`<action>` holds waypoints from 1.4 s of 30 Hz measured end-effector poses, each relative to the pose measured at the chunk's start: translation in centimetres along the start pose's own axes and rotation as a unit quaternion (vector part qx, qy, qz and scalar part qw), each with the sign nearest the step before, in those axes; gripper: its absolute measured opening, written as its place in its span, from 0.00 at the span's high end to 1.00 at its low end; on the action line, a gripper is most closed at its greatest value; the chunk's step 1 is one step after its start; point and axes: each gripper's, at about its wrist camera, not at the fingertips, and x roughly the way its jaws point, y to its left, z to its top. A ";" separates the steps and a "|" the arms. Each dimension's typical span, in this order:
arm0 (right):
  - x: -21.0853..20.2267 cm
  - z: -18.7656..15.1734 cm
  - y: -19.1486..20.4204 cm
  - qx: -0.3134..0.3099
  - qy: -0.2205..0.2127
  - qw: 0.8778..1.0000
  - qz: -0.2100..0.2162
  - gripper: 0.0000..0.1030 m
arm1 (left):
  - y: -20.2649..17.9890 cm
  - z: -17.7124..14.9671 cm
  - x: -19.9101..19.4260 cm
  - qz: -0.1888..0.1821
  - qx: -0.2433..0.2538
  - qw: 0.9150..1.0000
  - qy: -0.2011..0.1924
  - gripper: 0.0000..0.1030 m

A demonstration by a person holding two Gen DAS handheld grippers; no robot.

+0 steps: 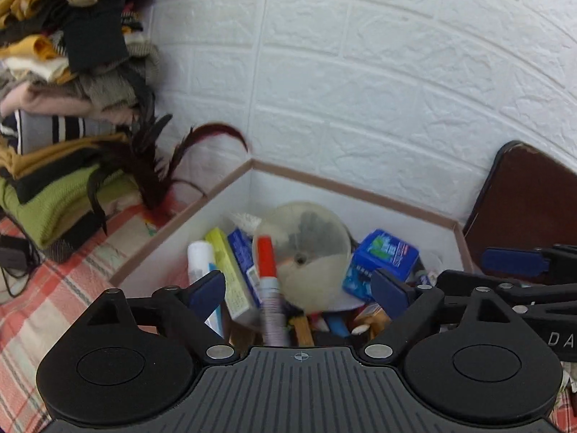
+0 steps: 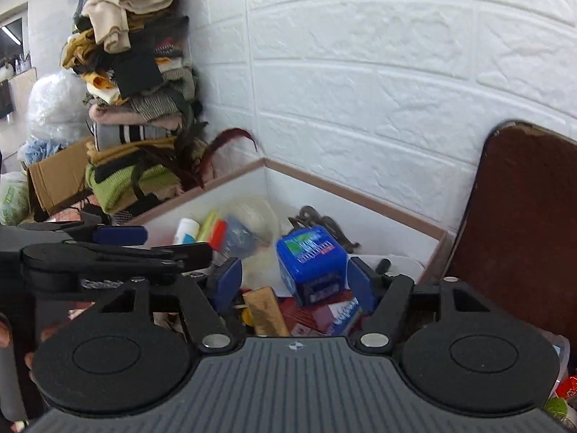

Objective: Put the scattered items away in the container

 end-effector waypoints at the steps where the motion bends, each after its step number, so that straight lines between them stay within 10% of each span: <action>1: 0.0 -0.2 0.0 -0.001 0.003 1.000 0.000 0.33 | 0.1 -0.2 0.2 0.002 -0.001 1.000 0.006 0.07; 16: -4.0 -0.9 0.8 -0.021 0.002 1.000 -0.007 0.00 | -2.4 -0.5 -4.3 0.038 0.068 0.997 -0.016 0.00; 42: -10.6 -6.4 3.5 -0.126 0.073 0.988 -0.052 0.00 | -5.8 -4.2 -10.7 0.047 0.116 0.992 -0.001 0.00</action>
